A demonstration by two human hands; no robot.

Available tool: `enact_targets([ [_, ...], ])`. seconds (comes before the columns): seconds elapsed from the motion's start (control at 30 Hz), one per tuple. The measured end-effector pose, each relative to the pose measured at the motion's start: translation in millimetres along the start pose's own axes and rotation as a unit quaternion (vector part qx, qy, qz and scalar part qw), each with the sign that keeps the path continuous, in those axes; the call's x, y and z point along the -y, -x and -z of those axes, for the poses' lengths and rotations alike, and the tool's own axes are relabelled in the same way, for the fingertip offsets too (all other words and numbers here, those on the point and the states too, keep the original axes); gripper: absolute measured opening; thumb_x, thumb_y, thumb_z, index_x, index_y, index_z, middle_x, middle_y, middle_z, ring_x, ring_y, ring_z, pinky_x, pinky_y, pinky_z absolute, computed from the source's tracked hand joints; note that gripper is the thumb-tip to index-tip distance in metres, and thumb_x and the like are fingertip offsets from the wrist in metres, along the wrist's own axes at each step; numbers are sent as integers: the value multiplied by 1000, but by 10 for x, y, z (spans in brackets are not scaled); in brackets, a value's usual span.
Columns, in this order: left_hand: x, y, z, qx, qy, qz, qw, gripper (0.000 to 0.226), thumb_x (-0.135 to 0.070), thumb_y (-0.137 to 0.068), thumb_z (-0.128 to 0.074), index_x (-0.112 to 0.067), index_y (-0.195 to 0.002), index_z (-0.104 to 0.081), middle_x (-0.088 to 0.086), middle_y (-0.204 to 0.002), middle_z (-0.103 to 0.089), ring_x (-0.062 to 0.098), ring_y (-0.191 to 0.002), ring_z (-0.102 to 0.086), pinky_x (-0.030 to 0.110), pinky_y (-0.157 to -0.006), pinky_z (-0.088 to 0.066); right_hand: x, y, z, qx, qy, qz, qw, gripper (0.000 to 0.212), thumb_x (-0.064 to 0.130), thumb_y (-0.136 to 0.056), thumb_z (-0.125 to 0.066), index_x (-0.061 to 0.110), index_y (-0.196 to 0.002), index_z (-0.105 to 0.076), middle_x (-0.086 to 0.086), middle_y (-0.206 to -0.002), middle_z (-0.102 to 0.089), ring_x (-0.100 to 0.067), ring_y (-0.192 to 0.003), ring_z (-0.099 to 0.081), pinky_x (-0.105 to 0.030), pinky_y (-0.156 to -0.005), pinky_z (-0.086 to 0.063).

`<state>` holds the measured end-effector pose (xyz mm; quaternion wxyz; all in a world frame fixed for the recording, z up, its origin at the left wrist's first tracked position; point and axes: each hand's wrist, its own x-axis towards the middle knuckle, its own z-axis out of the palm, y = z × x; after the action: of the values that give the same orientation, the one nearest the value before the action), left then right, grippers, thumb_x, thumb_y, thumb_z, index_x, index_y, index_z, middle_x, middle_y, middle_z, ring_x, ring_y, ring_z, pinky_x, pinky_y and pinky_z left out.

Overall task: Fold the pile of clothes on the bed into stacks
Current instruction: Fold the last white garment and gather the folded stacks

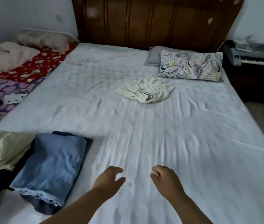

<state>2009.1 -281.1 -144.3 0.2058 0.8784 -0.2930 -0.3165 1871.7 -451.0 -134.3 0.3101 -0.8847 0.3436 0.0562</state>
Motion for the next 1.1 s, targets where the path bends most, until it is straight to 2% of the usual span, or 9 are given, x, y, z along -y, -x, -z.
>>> enact_targets([
  [0.1,-85,-359,-30,9,9,24,1000,34,-39,-93,-52,-32,-126,-51,-14,-124,-48,2,-109,-52,13,-86,-37,-162,-367,15,16,-11,3,1000,28,31,-95,-50,20,-119,-60,6,-111,-63,-5,-95,-55,-15,-75,-35],
  [0.2,-49,-804,-88,26,2,38,999,35,-39,-93,-52,-31,-127,-51,-13,-130,-47,3,-112,-51,14,-90,-38,-324,-793,-65,14,-25,1,1000,12,30,-94,-51,25,-100,-59,15,-83,-53,-1,-78,-45,-10,-62,-31],
  [0.27,-2,-1142,-128,42,-9,47,998,37,-39,-93,-52,-30,-129,-49,-12,-134,-45,5,-117,-48,16,-95,-38,-420,-1110,-148,23,-25,-7,999,6,29,-93,-51,25,-94,-56,18,-76,-45,1,-74,-43,-10,-62,-32],
  [0.4,123,-1885,-180,65,-44,37,996,52,-39,-93,-53,-28,-141,-35,-8,-151,-25,6,-134,-33,16,-103,-29,-550,-1873,-312,40,-33,-20,998,30,31,-94,-52,20,-121,-59,7,-118,-58,-7,-102,-56,-17,-87,-41],
  [0.5,246,-2507,-174,71,-120,23,990,77,-45,-90,-56,-31,-150,-10,-7,-158,7,12,-146,-2,26,-115,-16,-573,-2535,-397,33,-32,-19,999,32,29,-94,-53,16,-122,-59,2,-124,-57,-12,-108,-57,-19,-91,-41],
  [0.67,527,-3535,-178,20,-252,-32,967,106,-60,-81,-59,-29,-146,19,-1,-145,38,17,-139,28,36,-116,5,-494,-3712,-575,-35,-25,-6,999,32,26,-92,-56,14,-121,-60,-3,-125,-55,-18,-108,-57,-26,-92,-43],
  [0.8,730,-4054,-199,5,-247,-56,967,113,-70,-72,-60,-32,-147,16,2,-149,35,16,-138,28,34,-116,8,-429,-4447,-680,-93,-1,17,996,38,25,-92,-54,16,-129,-53,-2,-136,-44,-20,-115,-52,-29,-92,-42],
  [0.9,776,-4210,-245,3,-232,-59,971,111,-72,-68,-60,-36,-148,8,2,-155,25,17,-143,20,32,-117,6,-492,-4889,-670,-142,37,42,988,44,23,-92,-54,22,-135,-48,-7,-152,-23,-25,-126,-44,-31,-95,-40],
  [1.1,835,-4304,-332,-10,-214,-68,974,110,-71,-67,-61,-38,-148,6,0,-154,27,15,-142,24,30,-116,9,-650,-5672,-562,-164,56,60,983,38,14,-87,-58,25,-123,-62,-6,-159,3,-23,-138,-31,-31,-103,-37],
])
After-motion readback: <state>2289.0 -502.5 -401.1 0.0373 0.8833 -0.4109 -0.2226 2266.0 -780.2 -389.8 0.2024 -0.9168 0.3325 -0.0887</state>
